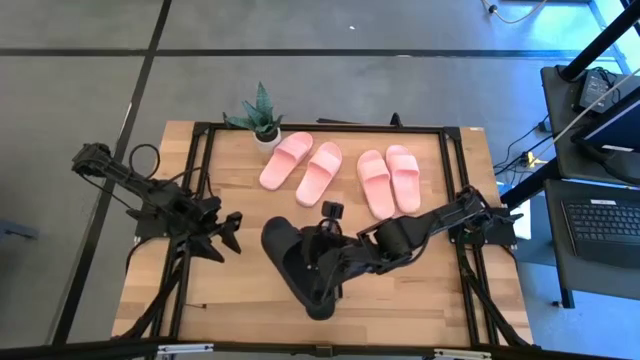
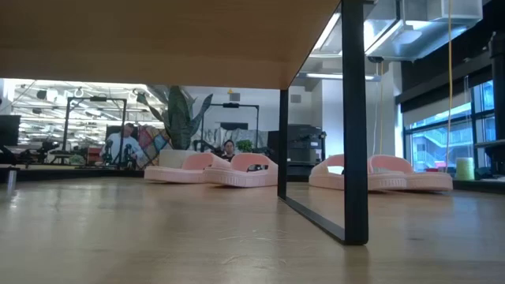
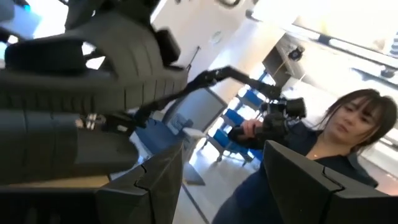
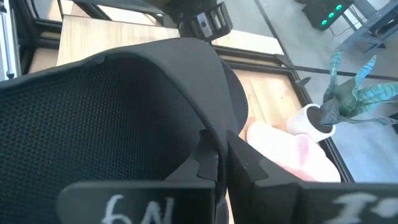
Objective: Pick and place slides into the shelf
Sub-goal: Put the black slide on the shelf
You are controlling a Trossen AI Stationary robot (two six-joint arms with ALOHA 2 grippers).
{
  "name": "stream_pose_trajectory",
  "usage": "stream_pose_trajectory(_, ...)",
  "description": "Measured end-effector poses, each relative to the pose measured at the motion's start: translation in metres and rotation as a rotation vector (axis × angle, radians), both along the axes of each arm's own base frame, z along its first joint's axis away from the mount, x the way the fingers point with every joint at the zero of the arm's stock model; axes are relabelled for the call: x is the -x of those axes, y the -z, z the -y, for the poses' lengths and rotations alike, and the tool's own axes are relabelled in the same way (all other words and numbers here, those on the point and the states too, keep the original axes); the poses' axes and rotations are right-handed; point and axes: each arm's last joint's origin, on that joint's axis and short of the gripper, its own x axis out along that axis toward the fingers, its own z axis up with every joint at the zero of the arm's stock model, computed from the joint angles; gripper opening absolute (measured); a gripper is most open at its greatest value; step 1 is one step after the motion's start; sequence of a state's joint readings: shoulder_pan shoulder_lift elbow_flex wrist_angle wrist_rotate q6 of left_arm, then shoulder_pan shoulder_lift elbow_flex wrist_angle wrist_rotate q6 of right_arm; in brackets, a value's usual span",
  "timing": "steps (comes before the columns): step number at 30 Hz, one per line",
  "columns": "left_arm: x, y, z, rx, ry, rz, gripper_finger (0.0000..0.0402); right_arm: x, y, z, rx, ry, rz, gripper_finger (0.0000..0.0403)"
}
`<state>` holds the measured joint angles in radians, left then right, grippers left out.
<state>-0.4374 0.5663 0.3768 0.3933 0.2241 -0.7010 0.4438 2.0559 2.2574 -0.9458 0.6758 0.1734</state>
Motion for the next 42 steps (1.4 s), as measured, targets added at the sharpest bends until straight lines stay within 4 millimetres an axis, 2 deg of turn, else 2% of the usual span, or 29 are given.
stream_pose_trajectory(21,-0.001,-0.001,-0.001,0.010,-0.035,0.002,0.0211,0.001,-0.001,0.001,0.022,-0.013,-0.012,0.0015)
stream_pose_trajectory(24,-0.002,0.000,-0.002,-0.024,-0.093,0.023,0.0211,0.001,-0.001,0.000,0.022,-0.013,-0.011,0.0012)
stream_pose_trajectory(28,-0.004,-0.004,-0.004,-0.179,-0.232,0.074,0.0211,0.000,0.000,0.002,0.002,-0.024,-0.017,0.0012)
stream_pose_trajectory(35,-0.004,-0.041,-0.009,-0.620,-0.443,-0.061,0.0211,-0.003,0.000,0.009,-0.035,-0.010,-0.016,0.0012)
stream_pose_trajectory(38,-0.010,-0.051,-0.004,-0.808,-0.460,-0.086,0.0211,-0.004,0.000,0.011,-0.040,-0.005,-0.010,0.0012)
stream_pose_trajectory(42,-0.027,-0.055,0.007,-0.977,-0.491,-0.112,0.0211,-0.005,-0.001,0.012,-0.055,0.009,-0.004,0.0012)
